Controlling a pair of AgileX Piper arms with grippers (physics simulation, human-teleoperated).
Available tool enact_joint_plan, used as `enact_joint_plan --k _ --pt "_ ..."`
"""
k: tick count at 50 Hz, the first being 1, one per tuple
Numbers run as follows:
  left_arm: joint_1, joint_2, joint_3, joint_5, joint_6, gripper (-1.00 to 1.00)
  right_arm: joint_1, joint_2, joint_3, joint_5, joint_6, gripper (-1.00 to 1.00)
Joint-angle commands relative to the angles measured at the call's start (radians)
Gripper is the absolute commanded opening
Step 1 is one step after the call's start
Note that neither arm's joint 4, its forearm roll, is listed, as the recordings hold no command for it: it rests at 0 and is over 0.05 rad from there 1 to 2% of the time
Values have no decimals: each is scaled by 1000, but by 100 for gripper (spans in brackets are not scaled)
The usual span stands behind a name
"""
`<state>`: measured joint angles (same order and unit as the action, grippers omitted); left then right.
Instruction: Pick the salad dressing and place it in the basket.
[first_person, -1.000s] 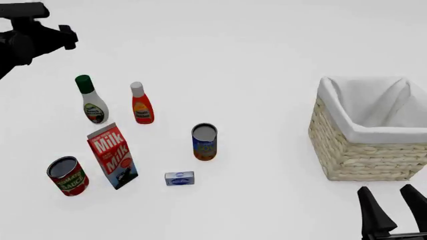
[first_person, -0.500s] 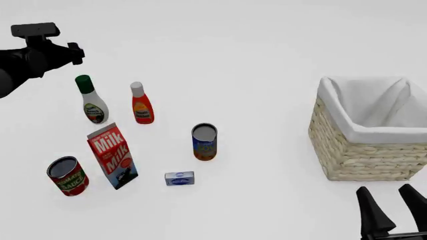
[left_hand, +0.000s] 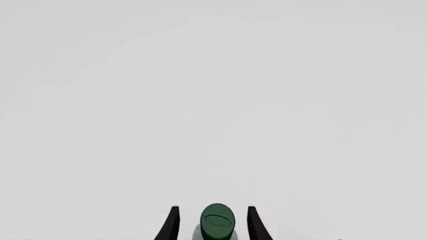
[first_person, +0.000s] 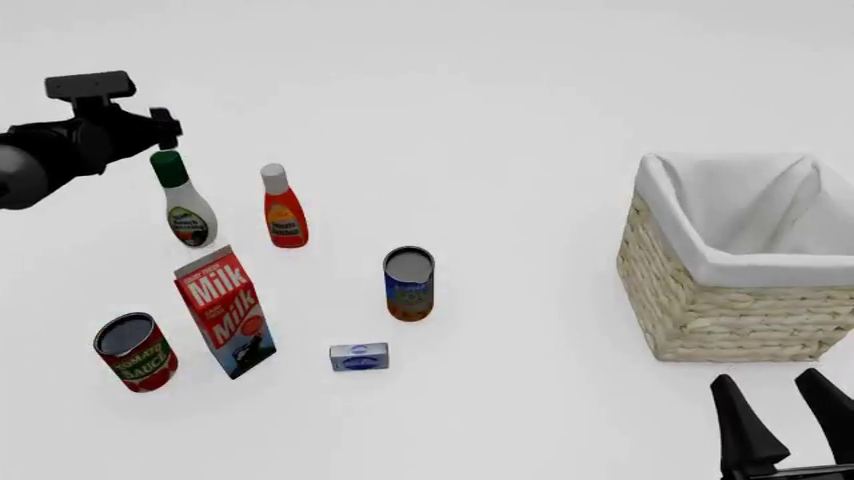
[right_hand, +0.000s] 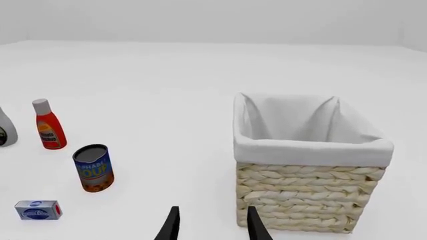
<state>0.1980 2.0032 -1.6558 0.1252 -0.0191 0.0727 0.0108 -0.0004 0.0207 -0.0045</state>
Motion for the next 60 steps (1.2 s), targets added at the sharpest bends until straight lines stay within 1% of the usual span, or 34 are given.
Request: enact_joint_plan --k 1,38,44,60 --pt "-5 22 12 -17 -8 100 2 -2 0 5 0 100" --pt "-8 77 22 -47 -8 100 -1 -6 0 13 0 100" --pt "-8 75 35 -56 -9 100 -2 1 -1 10 0 100" --pt "-11 101 28 -63 -10 100 -3 -8 0 18 -1 100"
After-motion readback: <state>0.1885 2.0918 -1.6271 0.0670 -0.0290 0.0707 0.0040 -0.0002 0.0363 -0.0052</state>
